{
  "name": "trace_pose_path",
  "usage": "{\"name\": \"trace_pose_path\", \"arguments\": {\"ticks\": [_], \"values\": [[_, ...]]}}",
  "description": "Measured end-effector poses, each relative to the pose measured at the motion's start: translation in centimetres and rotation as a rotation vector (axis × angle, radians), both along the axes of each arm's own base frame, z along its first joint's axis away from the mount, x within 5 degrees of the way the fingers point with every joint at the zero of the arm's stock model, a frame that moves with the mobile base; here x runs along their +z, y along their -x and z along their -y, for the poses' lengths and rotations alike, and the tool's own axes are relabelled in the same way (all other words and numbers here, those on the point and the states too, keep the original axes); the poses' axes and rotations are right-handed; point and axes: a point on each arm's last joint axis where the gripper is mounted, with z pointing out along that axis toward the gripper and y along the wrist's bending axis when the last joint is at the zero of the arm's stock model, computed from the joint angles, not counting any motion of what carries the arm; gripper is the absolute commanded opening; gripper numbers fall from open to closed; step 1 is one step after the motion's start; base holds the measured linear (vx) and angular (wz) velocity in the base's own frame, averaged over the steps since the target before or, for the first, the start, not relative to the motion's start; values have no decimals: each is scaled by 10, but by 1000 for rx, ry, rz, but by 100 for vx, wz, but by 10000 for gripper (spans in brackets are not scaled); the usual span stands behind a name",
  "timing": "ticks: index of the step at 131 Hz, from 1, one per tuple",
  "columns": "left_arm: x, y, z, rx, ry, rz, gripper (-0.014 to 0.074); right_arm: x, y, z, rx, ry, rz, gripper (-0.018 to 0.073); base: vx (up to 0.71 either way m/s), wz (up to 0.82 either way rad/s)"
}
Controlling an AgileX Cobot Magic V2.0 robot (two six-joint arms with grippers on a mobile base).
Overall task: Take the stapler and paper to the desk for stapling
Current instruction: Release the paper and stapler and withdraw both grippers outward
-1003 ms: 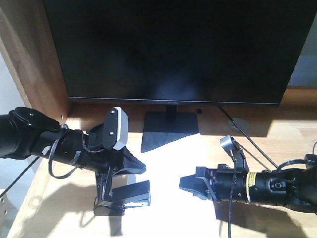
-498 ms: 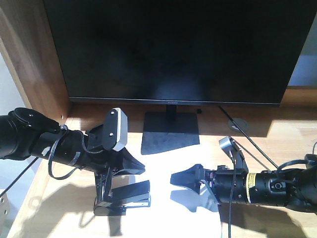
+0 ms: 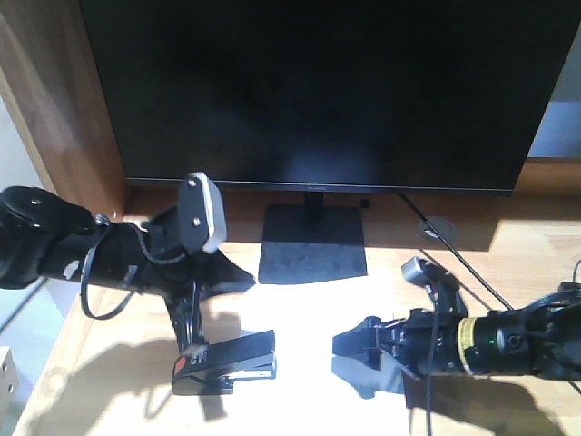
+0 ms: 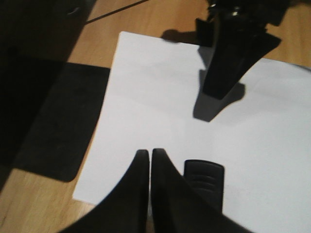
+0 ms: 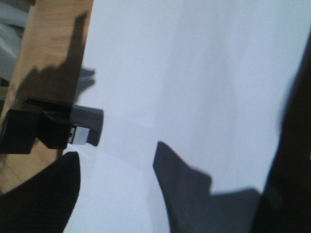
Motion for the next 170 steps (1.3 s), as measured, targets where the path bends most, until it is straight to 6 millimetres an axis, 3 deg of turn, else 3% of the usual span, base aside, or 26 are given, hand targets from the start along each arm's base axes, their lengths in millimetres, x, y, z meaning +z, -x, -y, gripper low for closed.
{"name": "trace_pose_path", "arguments": {"ticks": [28, 46, 68, 93, 133, 170], "values": [[7, -2, -15, 195, -94, -25, -6, 24, 0, 16, -23, 213, 132, 572, 0, 0], [8, 0, -26, 308, -166, -74, -6, 46, 2, 29, -67, 356, 236, 510, 0, 0], [9, 3, -39, 438, -253, -116, -6, 76, 7, 40, -126, 457, 370, 312, 0, 0], [26, 8, -51, 596, -247, -91, -6, 105, 16, 47, -192, 475, 490, -17, 0, 0], [66, 27, -60, 712, -66, 11, -6, 146, 38, 52, -259, 445, 663, -7, 0, 0], [64, 74, -80, 752, 75, 181, -6, 179, 73, 57, -315, 394, 836, -6, 0, 0]]}}
